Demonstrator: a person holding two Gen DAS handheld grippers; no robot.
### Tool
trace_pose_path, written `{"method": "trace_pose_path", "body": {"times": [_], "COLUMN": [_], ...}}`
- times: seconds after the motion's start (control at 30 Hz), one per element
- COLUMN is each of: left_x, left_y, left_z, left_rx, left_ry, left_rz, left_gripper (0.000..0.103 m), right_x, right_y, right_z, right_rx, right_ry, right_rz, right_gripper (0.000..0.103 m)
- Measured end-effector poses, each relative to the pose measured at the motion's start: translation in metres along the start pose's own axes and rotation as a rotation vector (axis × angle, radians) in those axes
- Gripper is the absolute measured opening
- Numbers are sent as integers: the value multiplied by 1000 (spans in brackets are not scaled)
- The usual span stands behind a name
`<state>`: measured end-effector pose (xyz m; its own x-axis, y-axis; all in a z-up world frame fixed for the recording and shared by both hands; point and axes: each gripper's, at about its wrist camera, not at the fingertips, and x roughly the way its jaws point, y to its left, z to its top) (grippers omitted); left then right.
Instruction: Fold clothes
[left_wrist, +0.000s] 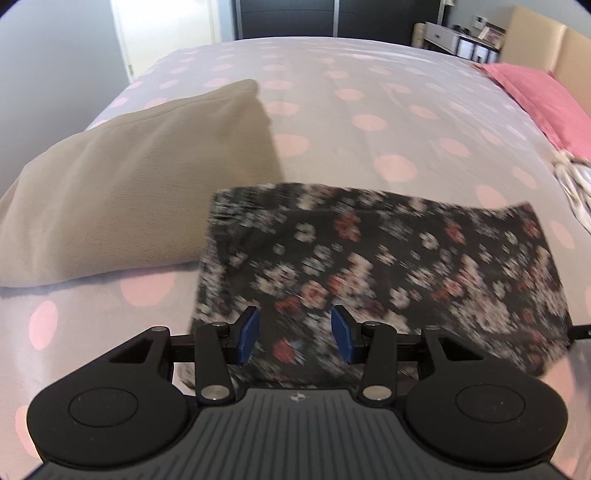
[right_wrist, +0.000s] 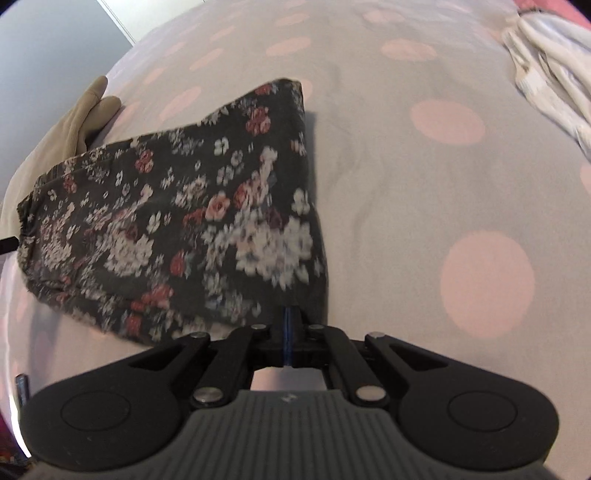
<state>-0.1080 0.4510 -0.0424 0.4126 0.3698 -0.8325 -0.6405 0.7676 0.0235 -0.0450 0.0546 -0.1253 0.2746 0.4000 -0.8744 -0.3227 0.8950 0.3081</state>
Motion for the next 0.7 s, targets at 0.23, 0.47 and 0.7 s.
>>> {"method": "trace_pose_path", "body": {"times": [0.23,0.47,0.7], "left_x": [-11,-12,-2], "left_y": [-44,-96,-126], "left_z": [-25,-54,-72], "left_rx": [20,59,2], "left_ry": [50,78,105], "left_rz": [-82,-140,-177], "left_gripper": [43,43,43], "right_x": [-29,-27,-9], "right_y": [-16,18,30], "right_z": [-6,-30,-34], "right_rx": [72,-156,-220], "right_ry": [-46,-118,-165], "right_rz": [-19,-103,-157], "right_gripper": [17,31,10]}}
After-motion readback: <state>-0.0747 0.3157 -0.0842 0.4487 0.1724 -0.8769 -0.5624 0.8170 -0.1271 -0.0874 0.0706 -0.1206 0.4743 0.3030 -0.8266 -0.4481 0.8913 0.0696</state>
